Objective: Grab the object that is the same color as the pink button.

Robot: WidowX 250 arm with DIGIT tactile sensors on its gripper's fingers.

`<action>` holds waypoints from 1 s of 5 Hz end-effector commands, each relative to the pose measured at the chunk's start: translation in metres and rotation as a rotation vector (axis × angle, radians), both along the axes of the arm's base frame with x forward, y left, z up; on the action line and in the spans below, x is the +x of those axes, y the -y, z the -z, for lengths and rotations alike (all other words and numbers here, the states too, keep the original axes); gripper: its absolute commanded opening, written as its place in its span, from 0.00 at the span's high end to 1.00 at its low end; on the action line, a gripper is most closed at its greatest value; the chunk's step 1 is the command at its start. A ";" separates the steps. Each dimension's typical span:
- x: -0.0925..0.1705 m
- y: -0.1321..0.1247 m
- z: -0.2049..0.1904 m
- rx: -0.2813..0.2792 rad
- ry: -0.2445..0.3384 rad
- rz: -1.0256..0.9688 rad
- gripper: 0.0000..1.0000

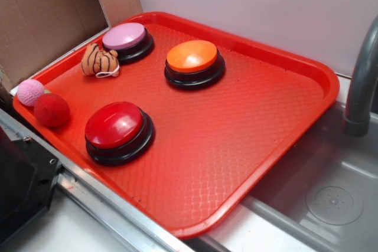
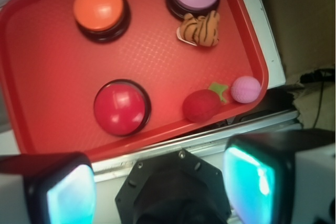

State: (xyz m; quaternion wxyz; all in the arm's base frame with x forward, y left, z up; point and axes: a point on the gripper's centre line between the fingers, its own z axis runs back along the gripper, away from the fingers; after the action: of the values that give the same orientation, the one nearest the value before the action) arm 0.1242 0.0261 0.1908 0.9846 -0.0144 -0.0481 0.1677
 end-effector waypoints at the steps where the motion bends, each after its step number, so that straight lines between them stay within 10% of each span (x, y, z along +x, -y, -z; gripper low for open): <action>1: -0.002 -0.055 0.057 0.145 0.044 -0.325 0.00; 5: 0.007 -0.135 0.143 0.378 0.039 -0.786 0.00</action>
State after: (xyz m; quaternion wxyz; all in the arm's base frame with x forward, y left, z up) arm 0.1379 0.1588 0.0389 0.8300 0.1828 -0.0865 0.5198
